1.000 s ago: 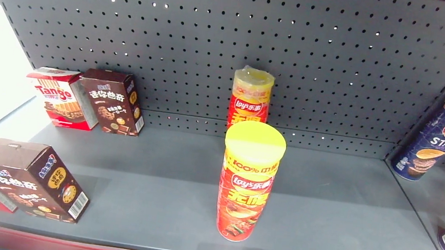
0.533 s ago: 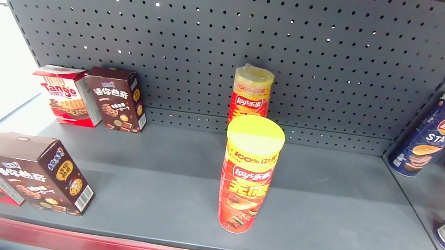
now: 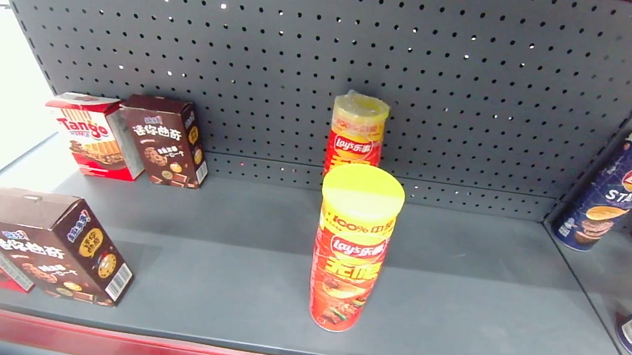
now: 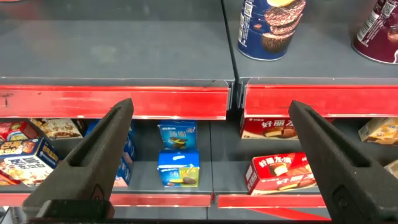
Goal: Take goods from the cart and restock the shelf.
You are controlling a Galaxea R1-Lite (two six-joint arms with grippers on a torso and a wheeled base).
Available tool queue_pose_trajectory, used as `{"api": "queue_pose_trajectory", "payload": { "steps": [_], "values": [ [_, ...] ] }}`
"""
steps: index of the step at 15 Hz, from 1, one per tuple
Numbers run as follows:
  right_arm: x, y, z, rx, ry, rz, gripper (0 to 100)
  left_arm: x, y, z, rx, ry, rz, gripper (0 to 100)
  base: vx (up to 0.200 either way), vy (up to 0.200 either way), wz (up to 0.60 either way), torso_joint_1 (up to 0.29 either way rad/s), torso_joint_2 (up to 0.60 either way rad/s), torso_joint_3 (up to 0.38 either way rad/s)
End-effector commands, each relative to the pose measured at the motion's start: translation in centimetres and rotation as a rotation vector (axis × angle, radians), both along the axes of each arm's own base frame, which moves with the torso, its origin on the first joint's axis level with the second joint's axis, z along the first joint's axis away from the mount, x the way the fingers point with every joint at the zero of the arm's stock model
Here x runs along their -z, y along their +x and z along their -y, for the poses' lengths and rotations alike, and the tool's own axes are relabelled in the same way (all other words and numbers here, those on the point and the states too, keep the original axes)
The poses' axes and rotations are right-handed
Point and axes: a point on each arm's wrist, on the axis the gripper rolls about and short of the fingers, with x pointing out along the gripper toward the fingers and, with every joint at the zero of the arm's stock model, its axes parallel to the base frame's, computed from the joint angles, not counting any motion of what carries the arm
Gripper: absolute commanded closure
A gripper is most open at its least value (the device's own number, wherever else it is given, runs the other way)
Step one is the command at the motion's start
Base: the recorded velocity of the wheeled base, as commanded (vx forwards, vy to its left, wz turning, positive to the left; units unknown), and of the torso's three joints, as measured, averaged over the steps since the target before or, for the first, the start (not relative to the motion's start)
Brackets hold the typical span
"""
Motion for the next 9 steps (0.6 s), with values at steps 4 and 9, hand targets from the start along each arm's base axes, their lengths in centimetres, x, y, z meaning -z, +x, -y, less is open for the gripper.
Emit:
{"api": "queue_pose_trajectory", "payload": {
  "steps": [4, 9],
  "values": [
    [0.0, 0.0, 0.0, -0.001, 0.0, 0.001, 0, 0.0, 0.01, 0.0, 0.0, -0.001, -0.001, 0, 0.0, 0.0, 0.0, 0.0, 0.0, 0.0],
    [0.0, 0.0, 0.0, -0.001, 0.002, 0.001, 0, 0.0, 0.01, 0.0, 0.0, -0.001, -0.001, 0, 0.0, 0.0, 0.0, 0.0, 0.0, 0.0]
  ]
}}
